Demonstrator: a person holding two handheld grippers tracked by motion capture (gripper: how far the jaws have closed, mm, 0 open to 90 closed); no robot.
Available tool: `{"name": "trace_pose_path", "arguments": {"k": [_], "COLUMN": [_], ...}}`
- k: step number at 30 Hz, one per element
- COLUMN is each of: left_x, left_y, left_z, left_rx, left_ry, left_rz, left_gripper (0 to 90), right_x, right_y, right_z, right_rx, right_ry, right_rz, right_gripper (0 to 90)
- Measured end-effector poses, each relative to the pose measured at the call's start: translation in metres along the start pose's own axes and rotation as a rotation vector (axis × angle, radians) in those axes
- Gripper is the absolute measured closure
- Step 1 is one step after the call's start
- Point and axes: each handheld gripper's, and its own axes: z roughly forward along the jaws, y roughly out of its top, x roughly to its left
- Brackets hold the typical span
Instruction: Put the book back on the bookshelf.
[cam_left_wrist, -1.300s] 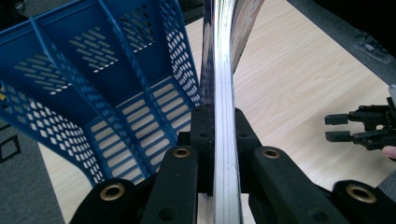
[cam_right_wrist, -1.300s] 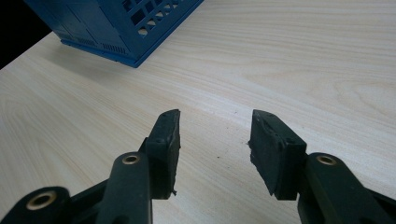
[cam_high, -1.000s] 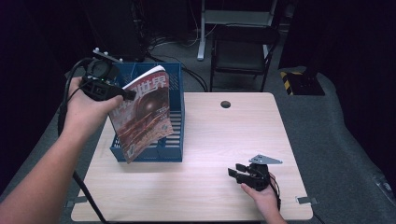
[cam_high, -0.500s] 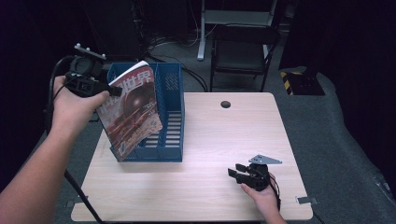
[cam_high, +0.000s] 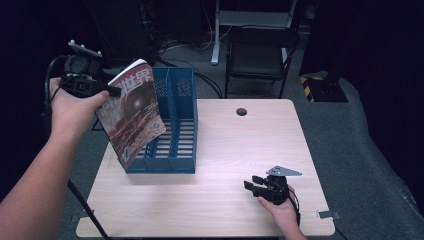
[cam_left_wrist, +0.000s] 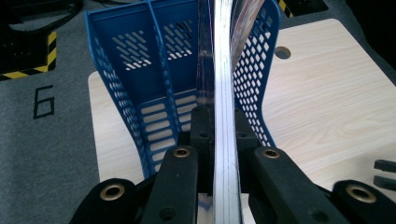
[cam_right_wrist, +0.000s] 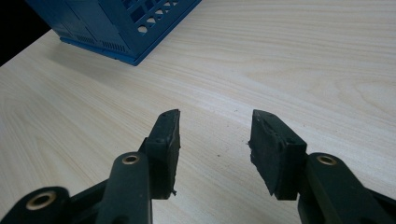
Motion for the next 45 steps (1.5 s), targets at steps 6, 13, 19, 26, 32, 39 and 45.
{"name": "trace_pose_path", "arguments": {"k": [6, 13, 19, 26, 32, 39, 45], "left_x": [0.002, 0.002, 0.000, 0.002, 0.005, 0.006, 0.005], "left_y": [0.004, 0.009, 0.014, 0.019, 0.020, 0.024, 0.024], "left_z": [0.004, 0.012, 0.021, 0.033, 0.043, 0.056, 0.068], "left_rx": [-0.023, -0.025, -0.022, -0.023, -0.020, -0.032, -0.035], "left_ry": [0.032, 0.045, 0.062, 0.084, 0.089, 0.107, 0.102], "left_rz": [-0.024, -0.051, -0.059, -0.084, -0.117, -0.140, -0.160], "left_gripper": [83.9, 83.9, 83.9, 83.9, 83.9, 83.9, 83.9], "right_x": [0.000, -0.001, -0.001, -0.002, -0.003, -0.002, -0.003], "right_y": [0.000, 0.000, 0.000, 0.000, 0.000, 0.000, 0.000], "right_z": [0.000, -0.001, -0.001, -0.002, -0.003, -0.004, -0.003], "right_rx": [0.002, 0.000, -0.003, -0.007, -0.008, -0.007, -0.006], "right_ry": [-0.001, 0.003, 0.002, 0.001, 0.000, 0.001, 0.004], "right_rz": [0.009, 0.004, 0.007, 0.009, 0.005, 0.007, 0.002], "right_gripper": [52.5, 52.6, 52.6, 52.6, 52.6, 52.6, 52.5]}}
